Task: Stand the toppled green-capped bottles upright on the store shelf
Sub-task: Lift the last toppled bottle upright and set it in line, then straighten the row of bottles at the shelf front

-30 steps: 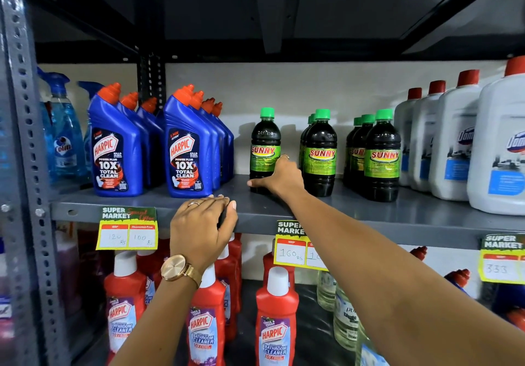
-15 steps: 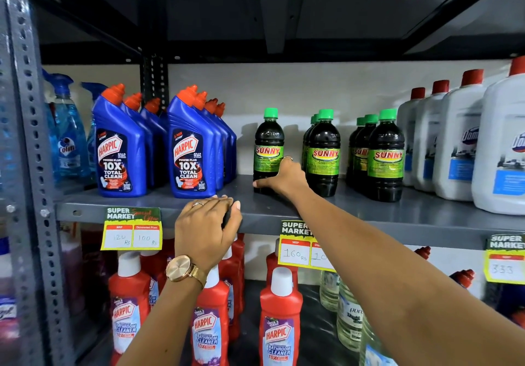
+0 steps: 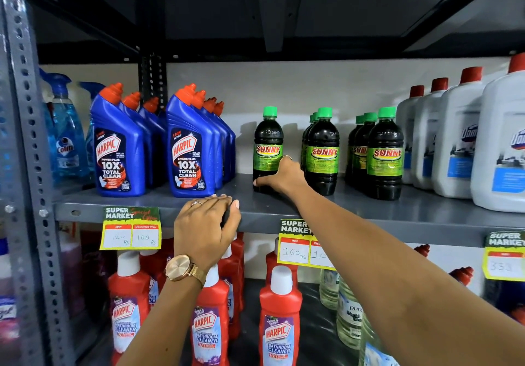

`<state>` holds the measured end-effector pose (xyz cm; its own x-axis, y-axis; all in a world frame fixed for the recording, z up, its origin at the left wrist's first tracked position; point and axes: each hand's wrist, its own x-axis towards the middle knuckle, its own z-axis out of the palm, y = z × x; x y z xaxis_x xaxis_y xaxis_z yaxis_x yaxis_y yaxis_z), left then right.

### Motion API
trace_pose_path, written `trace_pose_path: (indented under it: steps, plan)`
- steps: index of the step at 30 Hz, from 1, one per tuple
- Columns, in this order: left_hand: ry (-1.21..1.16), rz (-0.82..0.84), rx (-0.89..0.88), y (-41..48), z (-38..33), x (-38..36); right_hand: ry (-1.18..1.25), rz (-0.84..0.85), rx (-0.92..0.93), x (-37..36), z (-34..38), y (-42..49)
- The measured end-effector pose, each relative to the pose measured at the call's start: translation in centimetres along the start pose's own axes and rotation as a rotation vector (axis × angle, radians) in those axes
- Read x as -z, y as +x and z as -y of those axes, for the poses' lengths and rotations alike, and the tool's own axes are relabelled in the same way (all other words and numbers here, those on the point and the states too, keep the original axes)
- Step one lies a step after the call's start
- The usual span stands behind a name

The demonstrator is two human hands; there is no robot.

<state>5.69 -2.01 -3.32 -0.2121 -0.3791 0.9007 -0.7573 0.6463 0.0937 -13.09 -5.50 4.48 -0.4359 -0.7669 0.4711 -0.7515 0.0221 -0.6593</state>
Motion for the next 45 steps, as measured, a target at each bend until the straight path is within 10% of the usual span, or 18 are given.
trace_pose_path:
  steps: [18,27,45]
  plan:
    - [-0.012,0.273,0.158,2.2,-1.0,2.4,0.166,0.404,-0.124,8.6,-3.6,-2.3]
    - [-0.086,0.816,0.288,8.7,-6.1,-3.2,0.073,0.118,-0.179,10.6,-7.5,-2.0]
    - [0.062,0.942,0.414,8.5,-6.0,-4.5,0.024,0.148,-0.061,8.7,-8.0,0.2]
